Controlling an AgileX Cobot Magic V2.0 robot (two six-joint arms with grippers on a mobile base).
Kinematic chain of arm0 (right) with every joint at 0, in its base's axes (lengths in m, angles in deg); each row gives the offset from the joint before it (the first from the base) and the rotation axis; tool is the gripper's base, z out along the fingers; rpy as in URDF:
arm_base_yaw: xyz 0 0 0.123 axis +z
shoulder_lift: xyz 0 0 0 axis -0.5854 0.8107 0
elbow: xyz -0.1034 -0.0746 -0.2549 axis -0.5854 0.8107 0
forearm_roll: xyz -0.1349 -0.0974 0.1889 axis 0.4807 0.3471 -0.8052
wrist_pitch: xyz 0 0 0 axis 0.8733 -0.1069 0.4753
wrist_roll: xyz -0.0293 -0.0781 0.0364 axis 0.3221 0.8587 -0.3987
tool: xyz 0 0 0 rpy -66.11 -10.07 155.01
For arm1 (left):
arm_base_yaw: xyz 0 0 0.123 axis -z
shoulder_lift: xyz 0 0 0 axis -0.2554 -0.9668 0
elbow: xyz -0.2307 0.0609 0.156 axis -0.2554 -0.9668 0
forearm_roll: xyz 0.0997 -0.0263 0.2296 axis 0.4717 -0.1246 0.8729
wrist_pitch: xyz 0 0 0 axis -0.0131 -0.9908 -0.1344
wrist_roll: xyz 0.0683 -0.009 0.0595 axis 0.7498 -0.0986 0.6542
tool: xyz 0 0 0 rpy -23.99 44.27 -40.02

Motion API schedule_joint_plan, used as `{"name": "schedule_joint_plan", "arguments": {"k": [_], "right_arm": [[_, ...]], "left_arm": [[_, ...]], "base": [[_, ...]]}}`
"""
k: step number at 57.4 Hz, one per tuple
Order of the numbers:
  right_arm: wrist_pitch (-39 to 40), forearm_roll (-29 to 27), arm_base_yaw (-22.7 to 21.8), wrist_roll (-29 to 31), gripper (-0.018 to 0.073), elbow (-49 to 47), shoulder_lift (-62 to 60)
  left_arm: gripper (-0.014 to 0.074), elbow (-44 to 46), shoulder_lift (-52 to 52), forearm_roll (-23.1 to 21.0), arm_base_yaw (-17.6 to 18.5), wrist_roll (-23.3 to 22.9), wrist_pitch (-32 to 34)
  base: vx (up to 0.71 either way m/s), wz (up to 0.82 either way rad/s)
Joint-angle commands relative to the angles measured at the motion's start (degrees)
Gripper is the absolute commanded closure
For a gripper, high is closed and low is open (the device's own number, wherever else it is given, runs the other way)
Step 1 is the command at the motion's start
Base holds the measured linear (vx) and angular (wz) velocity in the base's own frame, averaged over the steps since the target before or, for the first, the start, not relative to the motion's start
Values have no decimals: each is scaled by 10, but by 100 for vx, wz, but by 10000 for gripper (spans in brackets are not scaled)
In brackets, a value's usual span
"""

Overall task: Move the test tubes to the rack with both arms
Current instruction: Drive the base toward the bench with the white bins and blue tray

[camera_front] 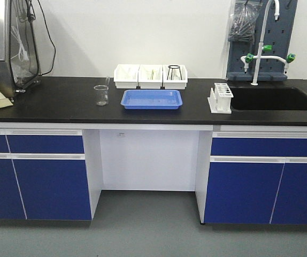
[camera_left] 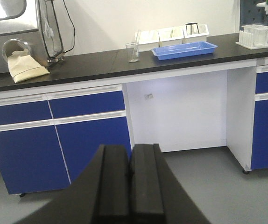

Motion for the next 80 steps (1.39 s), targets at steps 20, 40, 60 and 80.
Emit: {"name": "schedule_joint_plan", "arguments": {"k": [20, 40, 60, 80], "right_arm": [[46, 8, 1, 2, 568, 7, -6], [46, 8, 1, 2, 568, 7, -6], [46, 8, 1, 2, 568, 7, -6], [48, 8, 1, 2, 568, 7, -6]], "left_arm": [[601, 16, -7, -4, -3, -3, 44], [601, 16, -7, -4, -3, -3, 44], [601, 16, -7, -4, -3, -3, 44], [601, 16, -7, -4, -3, -3, 44]], "base": [[22, -8], [30, -2], [35, -3], [42, -2]]}}
